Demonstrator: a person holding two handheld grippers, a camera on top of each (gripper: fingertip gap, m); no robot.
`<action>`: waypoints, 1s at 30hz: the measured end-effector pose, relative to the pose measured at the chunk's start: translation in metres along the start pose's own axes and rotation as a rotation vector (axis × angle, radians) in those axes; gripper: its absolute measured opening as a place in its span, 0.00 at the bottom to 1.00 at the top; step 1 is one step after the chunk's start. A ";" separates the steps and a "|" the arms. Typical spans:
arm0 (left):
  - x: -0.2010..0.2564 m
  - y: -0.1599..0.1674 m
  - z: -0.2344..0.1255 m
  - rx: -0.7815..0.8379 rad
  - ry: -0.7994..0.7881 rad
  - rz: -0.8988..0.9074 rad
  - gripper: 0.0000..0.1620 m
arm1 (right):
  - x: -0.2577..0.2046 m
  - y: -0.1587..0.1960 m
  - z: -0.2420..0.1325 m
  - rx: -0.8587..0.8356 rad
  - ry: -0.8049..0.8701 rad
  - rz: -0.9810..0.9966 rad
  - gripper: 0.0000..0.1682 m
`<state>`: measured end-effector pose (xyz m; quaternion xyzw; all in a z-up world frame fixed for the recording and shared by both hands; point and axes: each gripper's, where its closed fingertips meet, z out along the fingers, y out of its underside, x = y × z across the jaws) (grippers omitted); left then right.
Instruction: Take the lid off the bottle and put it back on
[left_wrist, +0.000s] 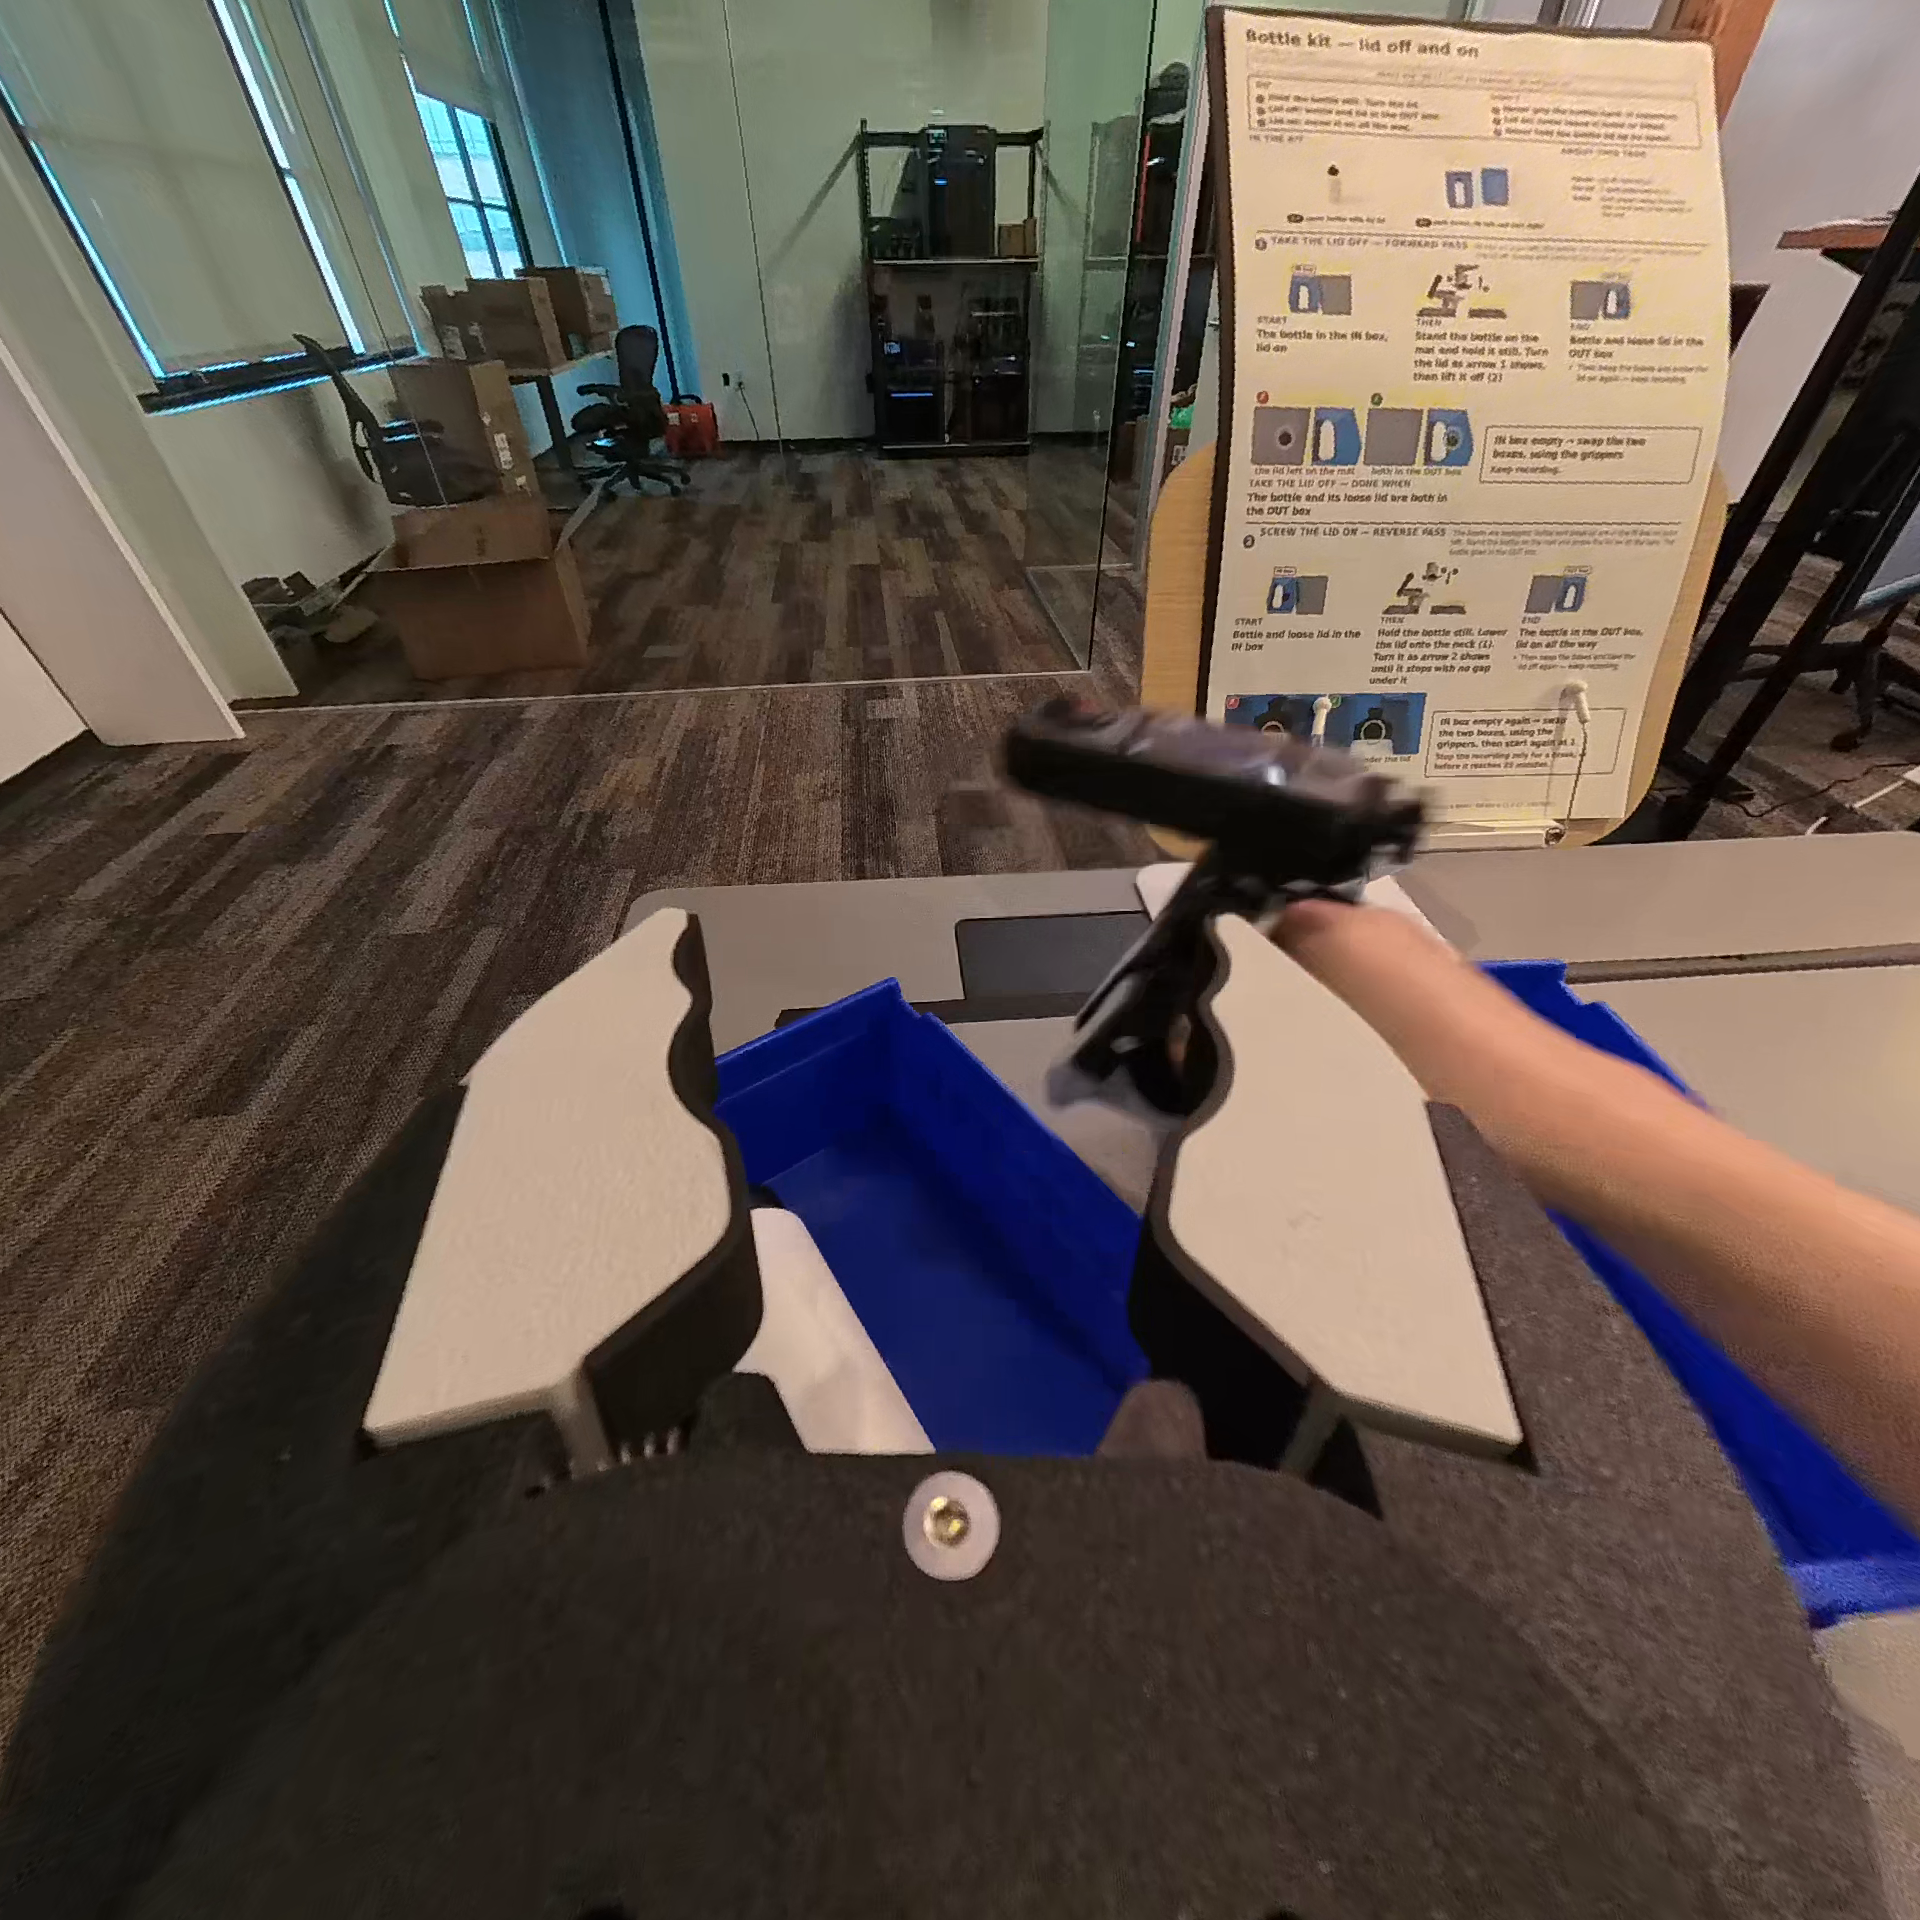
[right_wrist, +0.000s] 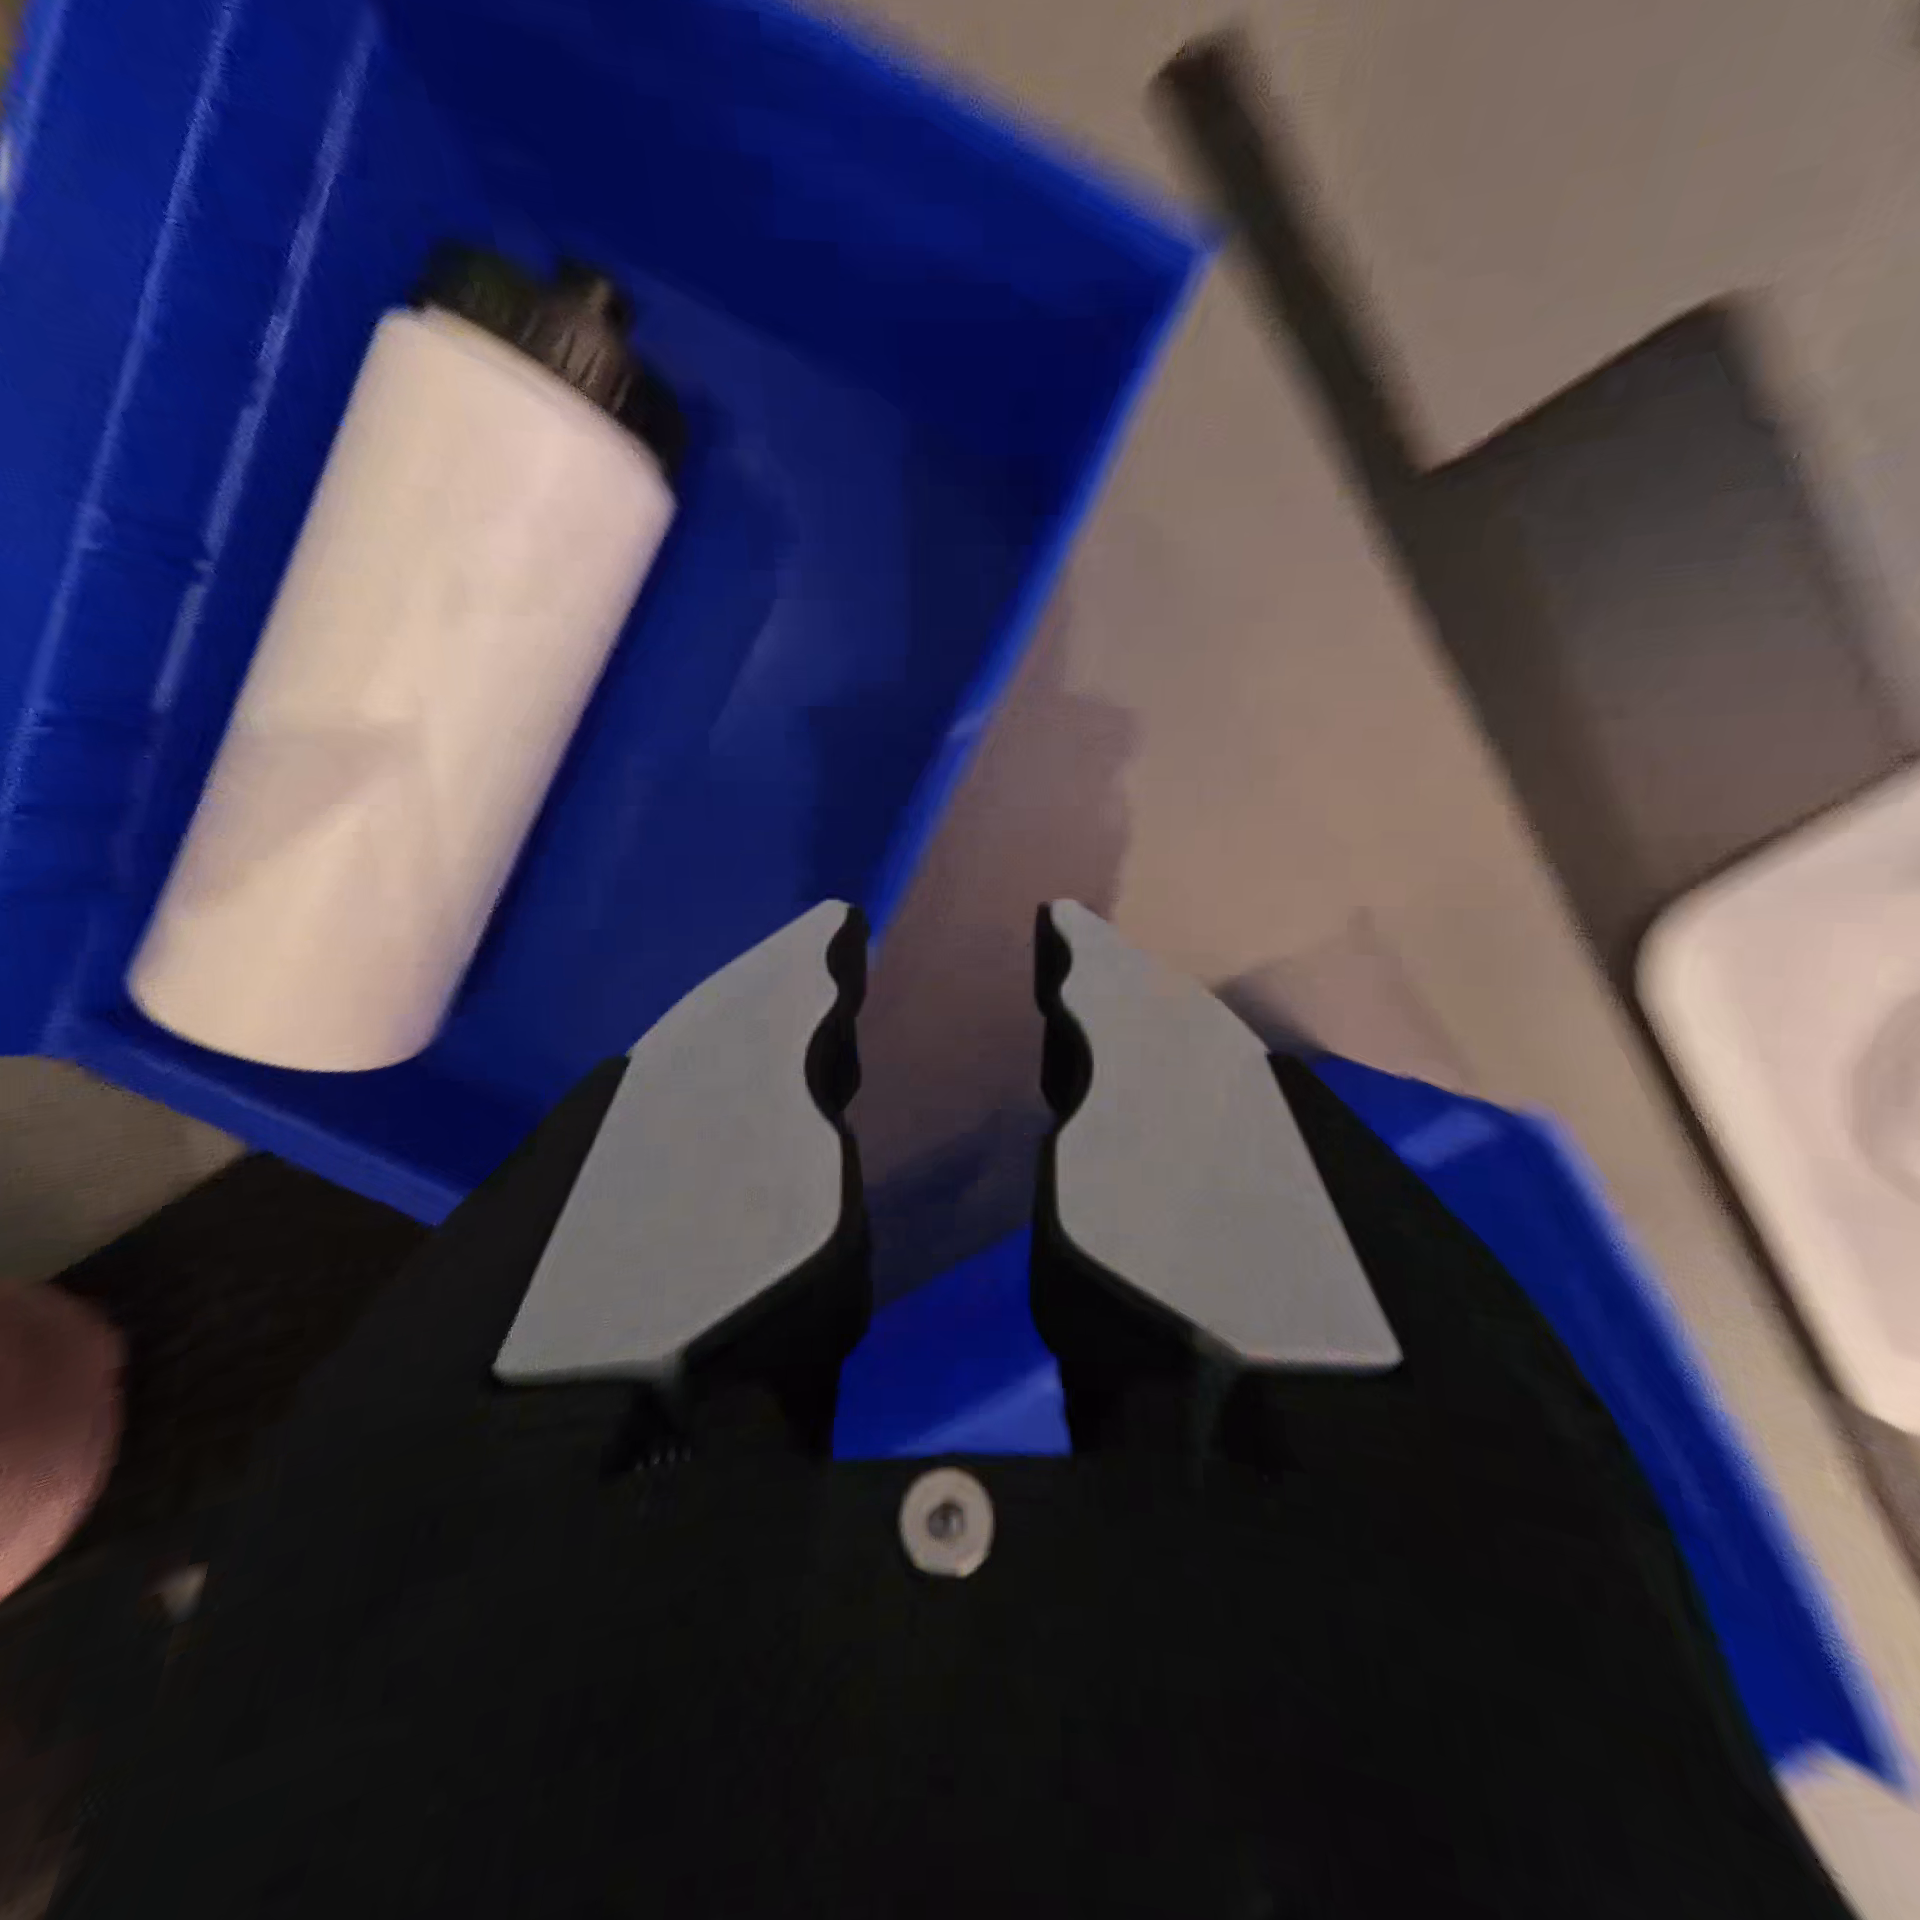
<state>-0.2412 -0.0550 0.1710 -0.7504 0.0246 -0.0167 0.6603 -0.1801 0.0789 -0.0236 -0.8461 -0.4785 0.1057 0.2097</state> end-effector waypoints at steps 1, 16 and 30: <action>0.001 0.000 0.000 0.001 0.004 0.000 0.54 | 0.019 0.008 -0.019 0.056 0.103 -0.003 0.23; 0.050 0.008 0.016 -0.064 0.054 0.118 0.55 | 0.152 0.308 -0.059 -0.370 0.336 0.366 0.64; 0.097 0.022 0.031 -0.122 0.092 0.257 0.55 | 0.180 0.397 -0.078 -0.374 -0.027 0.627 0.05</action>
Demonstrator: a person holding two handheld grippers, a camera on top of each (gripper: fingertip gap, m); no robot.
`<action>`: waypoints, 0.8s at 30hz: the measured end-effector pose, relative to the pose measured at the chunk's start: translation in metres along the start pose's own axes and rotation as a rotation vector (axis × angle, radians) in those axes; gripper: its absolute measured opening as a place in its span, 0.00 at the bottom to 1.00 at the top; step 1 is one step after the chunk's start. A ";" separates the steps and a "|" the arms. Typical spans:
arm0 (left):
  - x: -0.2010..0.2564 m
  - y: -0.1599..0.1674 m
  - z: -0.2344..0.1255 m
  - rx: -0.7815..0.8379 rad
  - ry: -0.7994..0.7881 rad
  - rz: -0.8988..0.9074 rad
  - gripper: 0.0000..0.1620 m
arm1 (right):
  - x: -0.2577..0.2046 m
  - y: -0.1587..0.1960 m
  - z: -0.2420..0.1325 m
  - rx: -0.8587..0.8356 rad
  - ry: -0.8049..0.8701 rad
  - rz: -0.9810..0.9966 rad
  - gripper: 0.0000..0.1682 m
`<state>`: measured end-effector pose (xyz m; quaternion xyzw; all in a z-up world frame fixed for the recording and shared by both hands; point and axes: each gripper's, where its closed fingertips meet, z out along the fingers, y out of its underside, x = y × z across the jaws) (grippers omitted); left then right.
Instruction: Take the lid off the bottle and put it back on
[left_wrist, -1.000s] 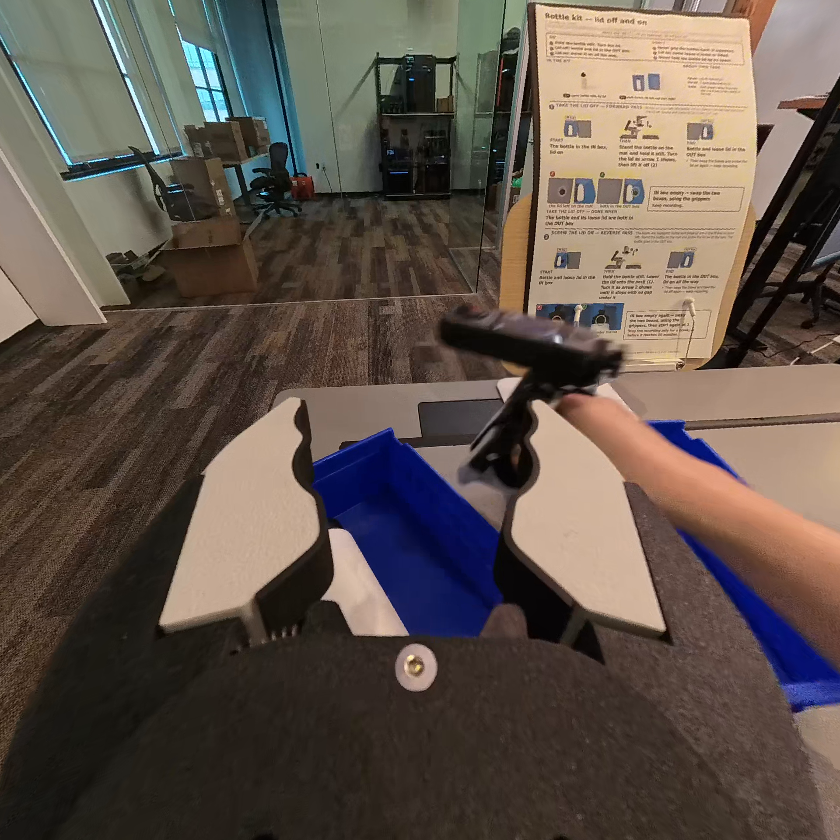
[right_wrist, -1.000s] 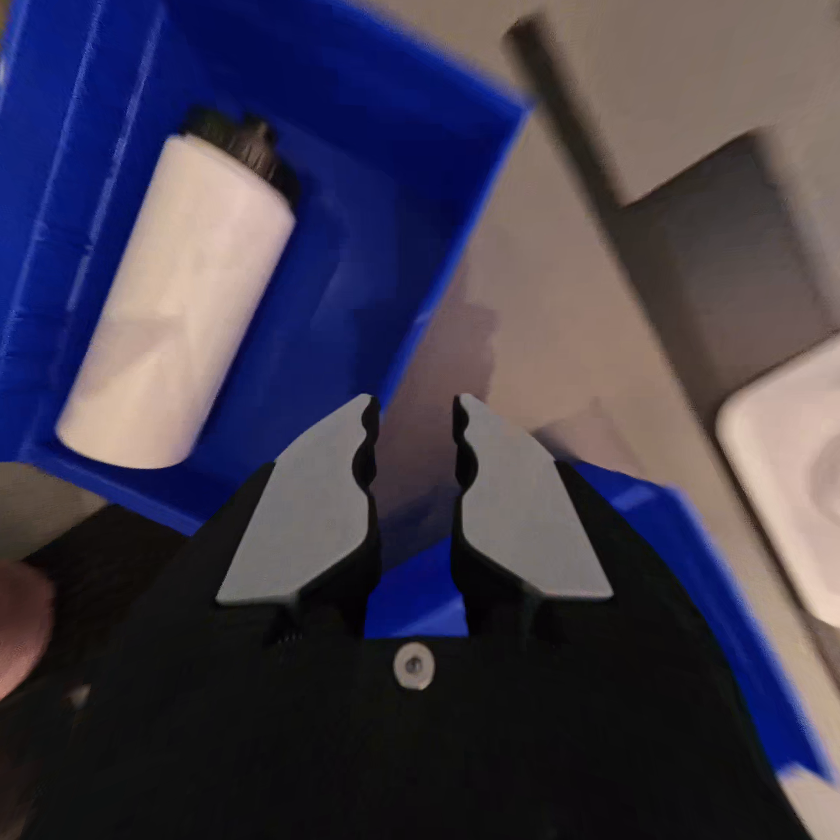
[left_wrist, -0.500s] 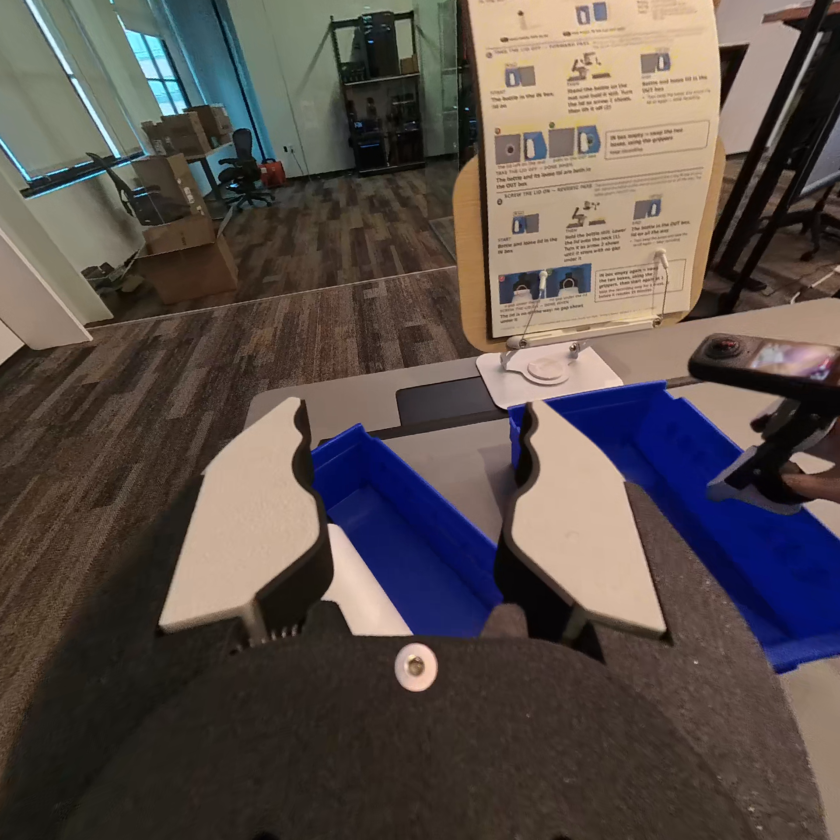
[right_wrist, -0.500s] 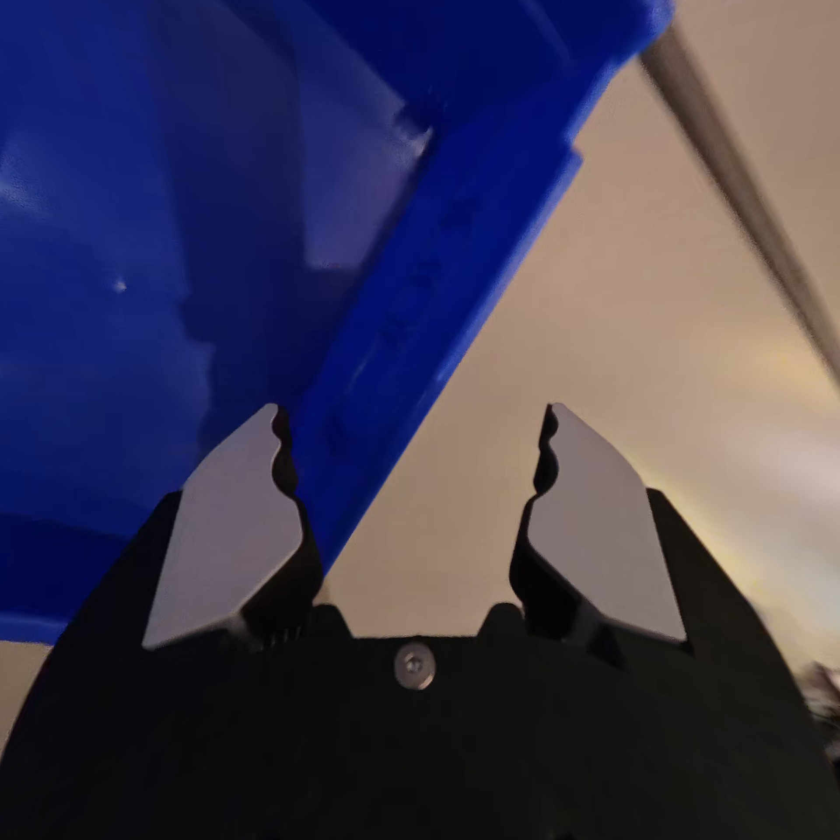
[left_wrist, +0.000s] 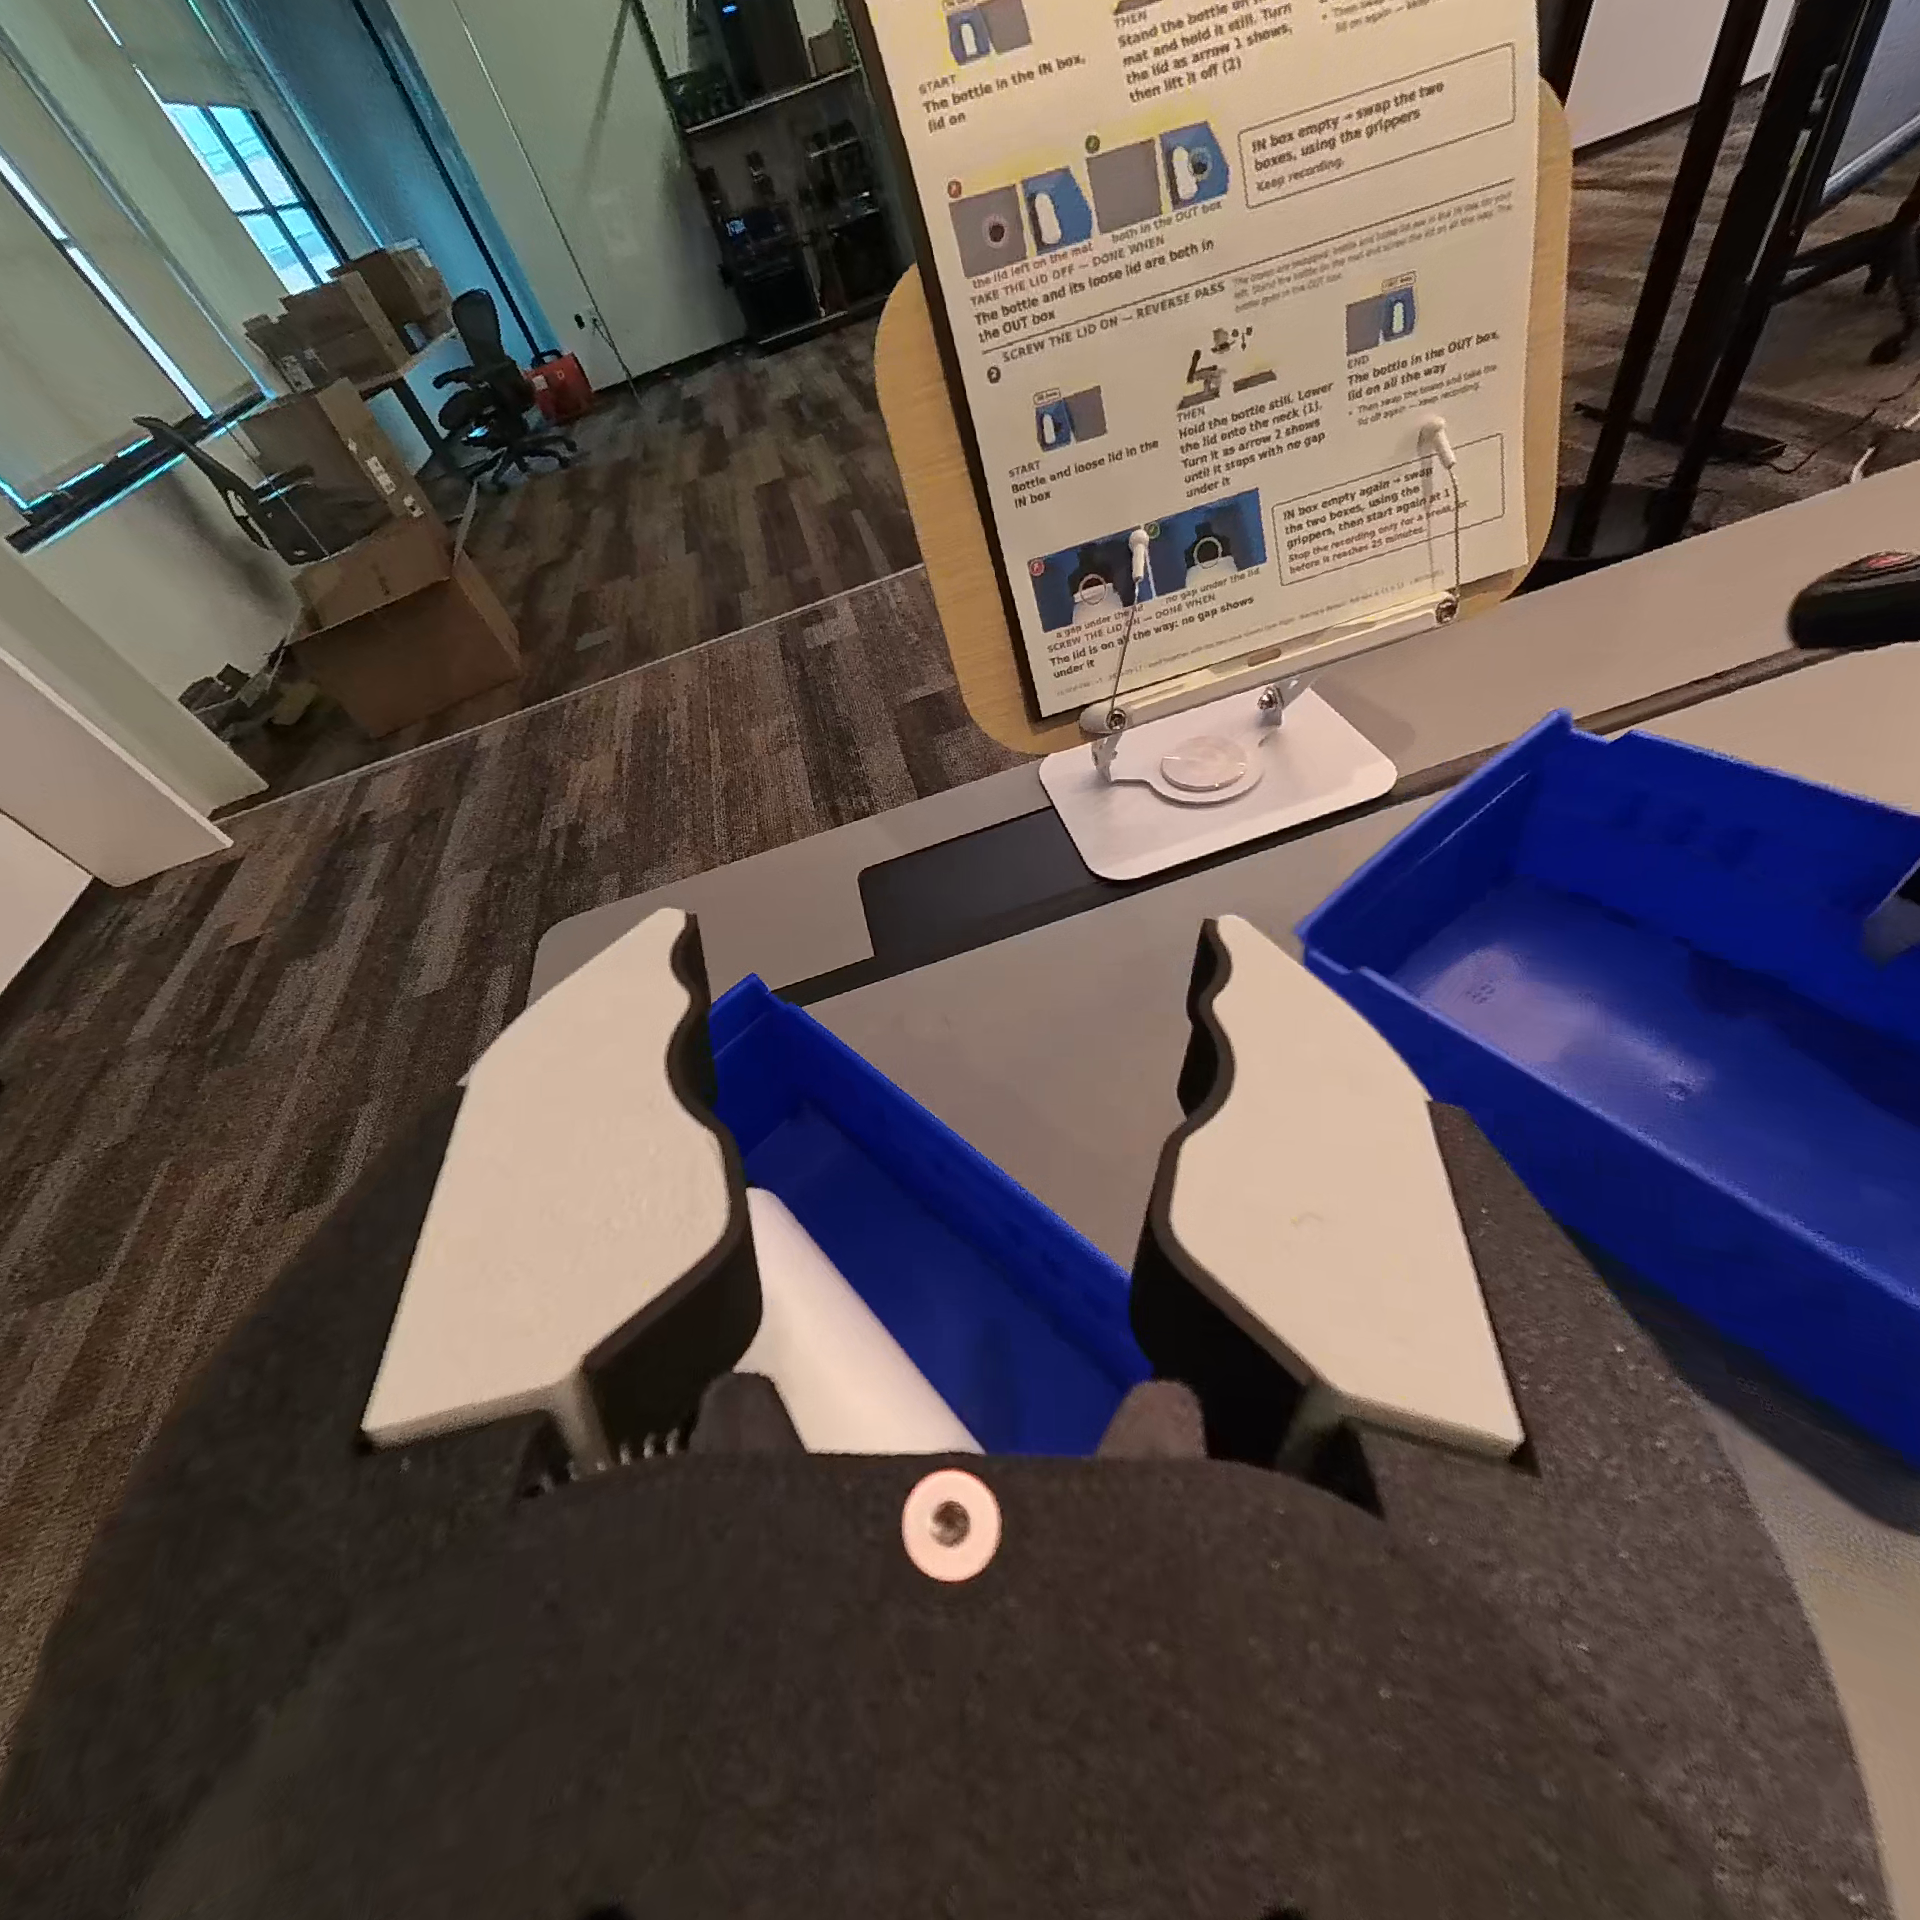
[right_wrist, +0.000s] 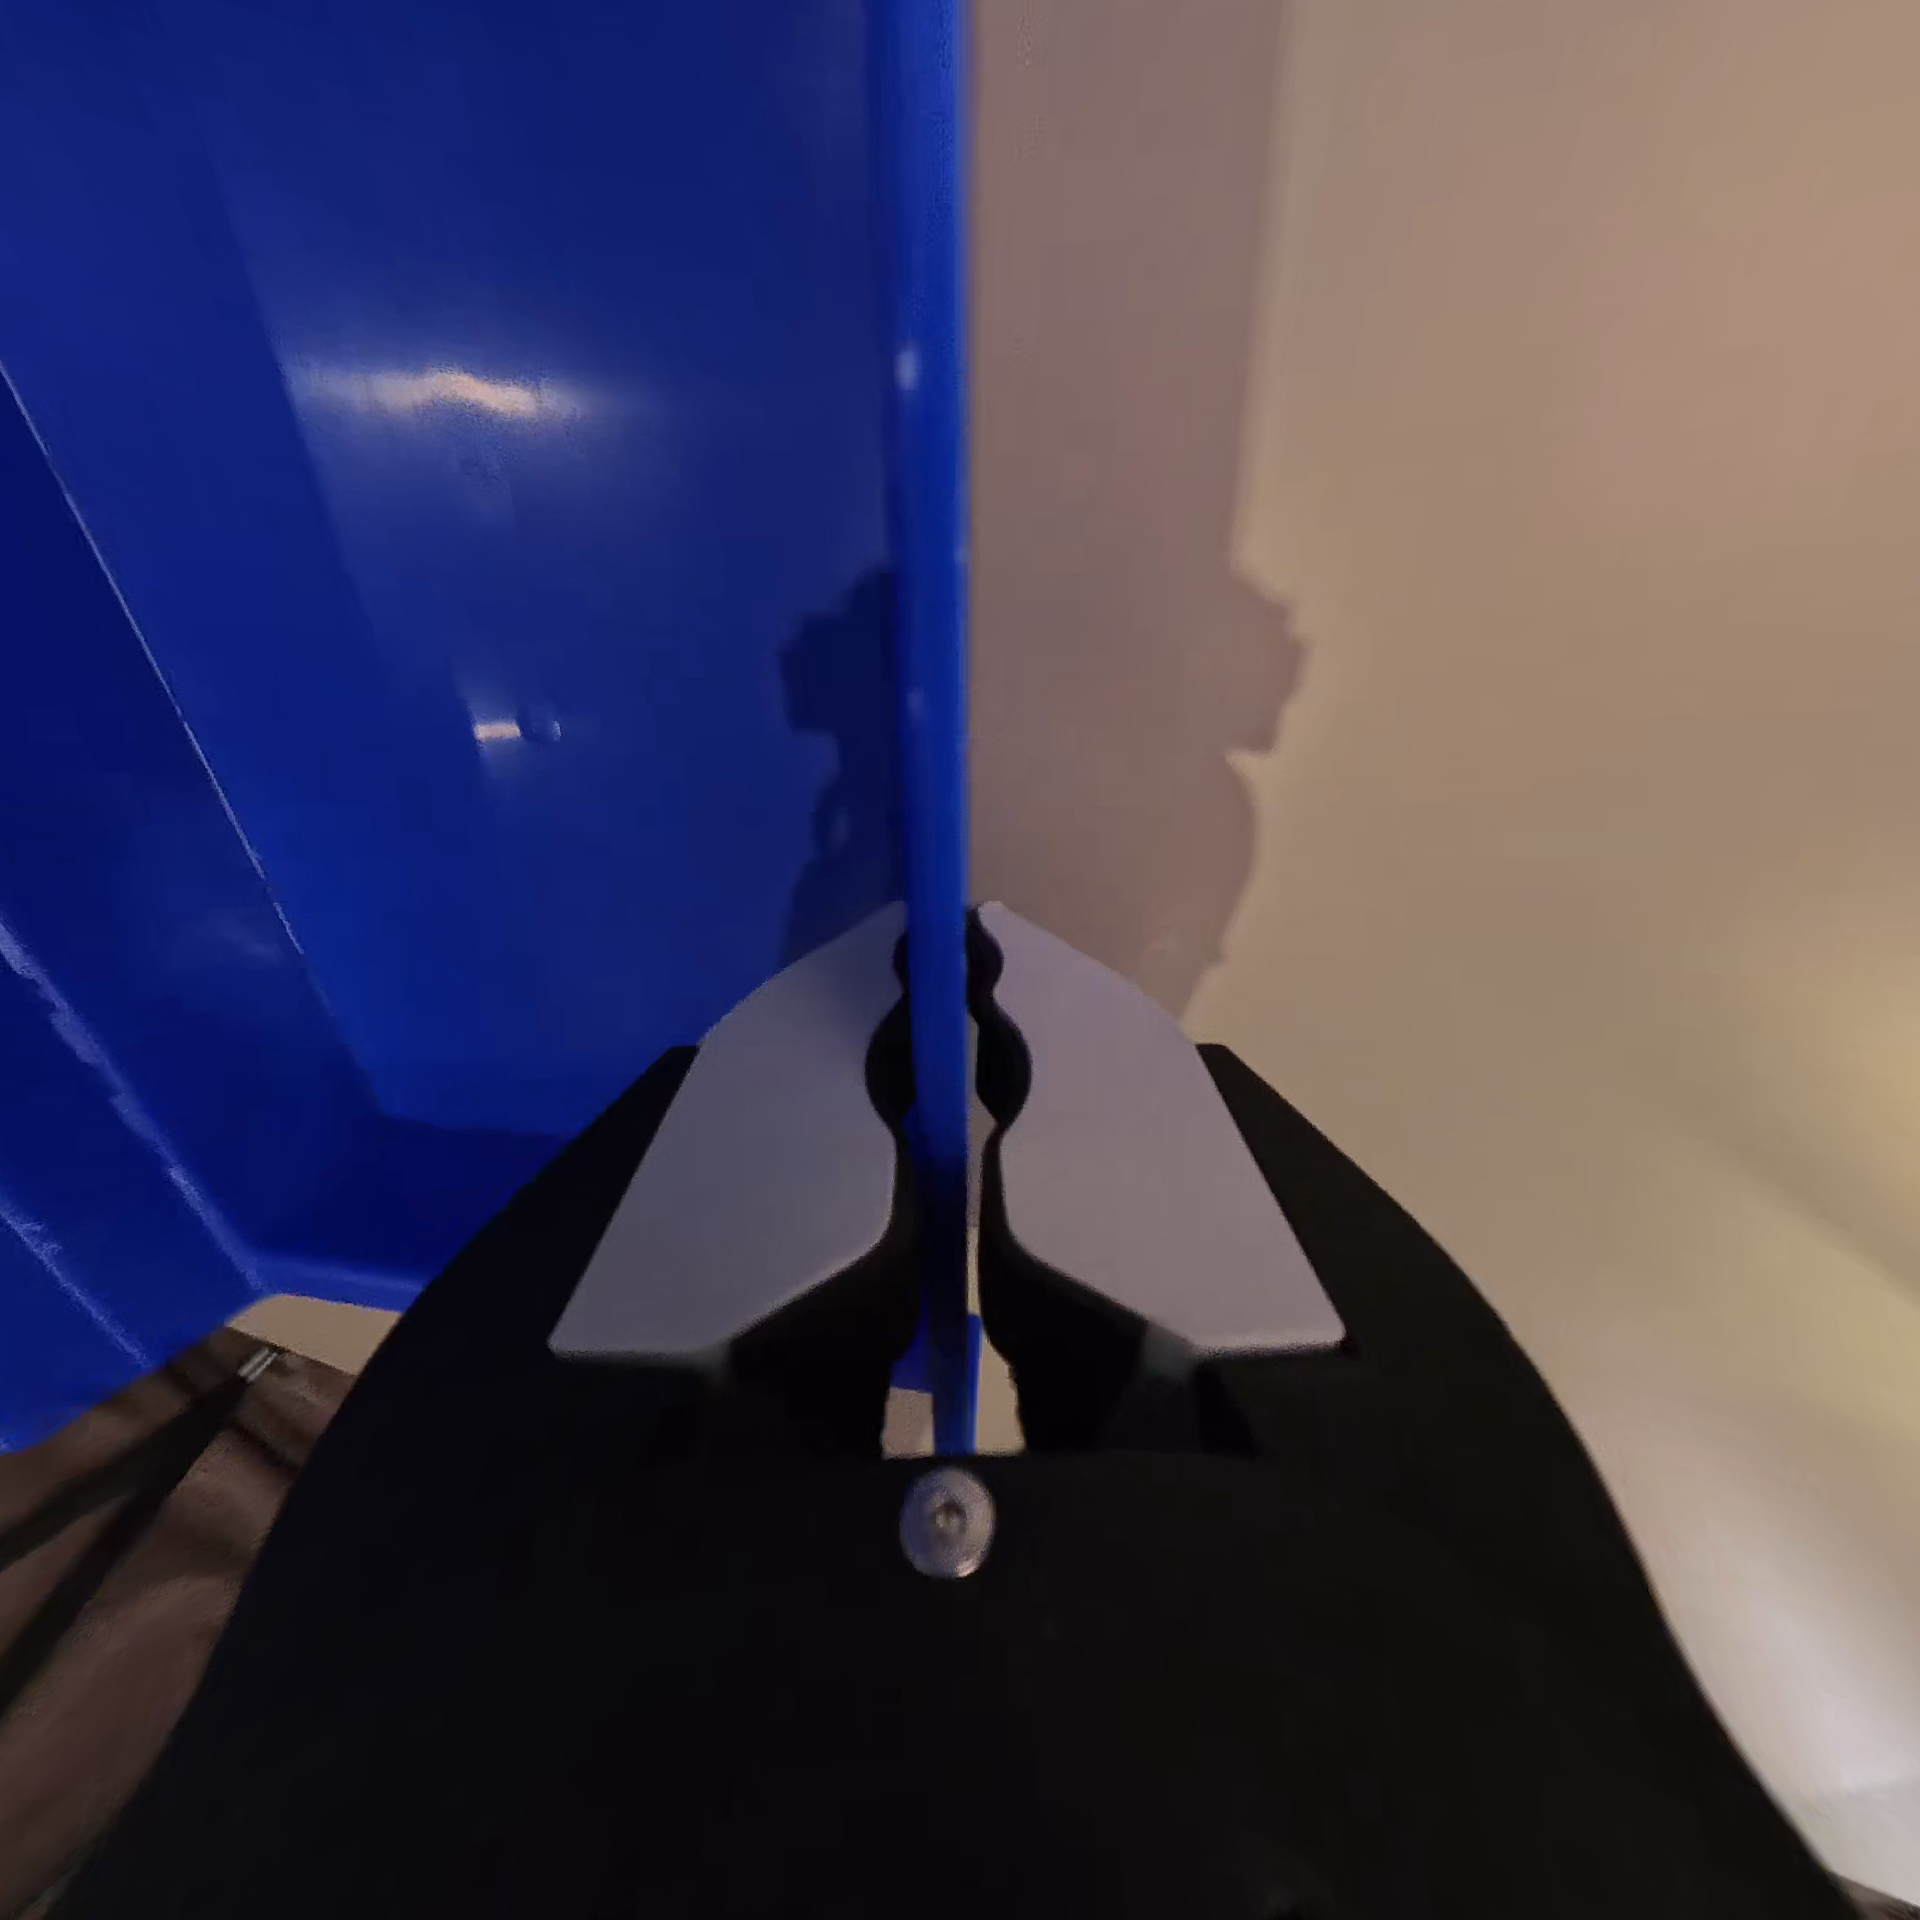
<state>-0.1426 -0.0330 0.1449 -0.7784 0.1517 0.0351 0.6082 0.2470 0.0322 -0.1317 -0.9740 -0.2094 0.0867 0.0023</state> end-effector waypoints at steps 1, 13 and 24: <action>0.000 0.000 0.000 0.002 0.000 0.000 0.55 | 0.010 0.005 -0.002 0.005 -0.008 0.020 0.05; -0.001 0.002 0.004 -0.021 -0.031 0.013 0.56 | 0.129 0.066 -0.023 0.043 0.018 0.230 0.05; -0.051 0.029 0.002 -0.144 -0.158 -0.059 0.56 | 0.202 0.106 -0.036 0.050 0.041 0.390 0.05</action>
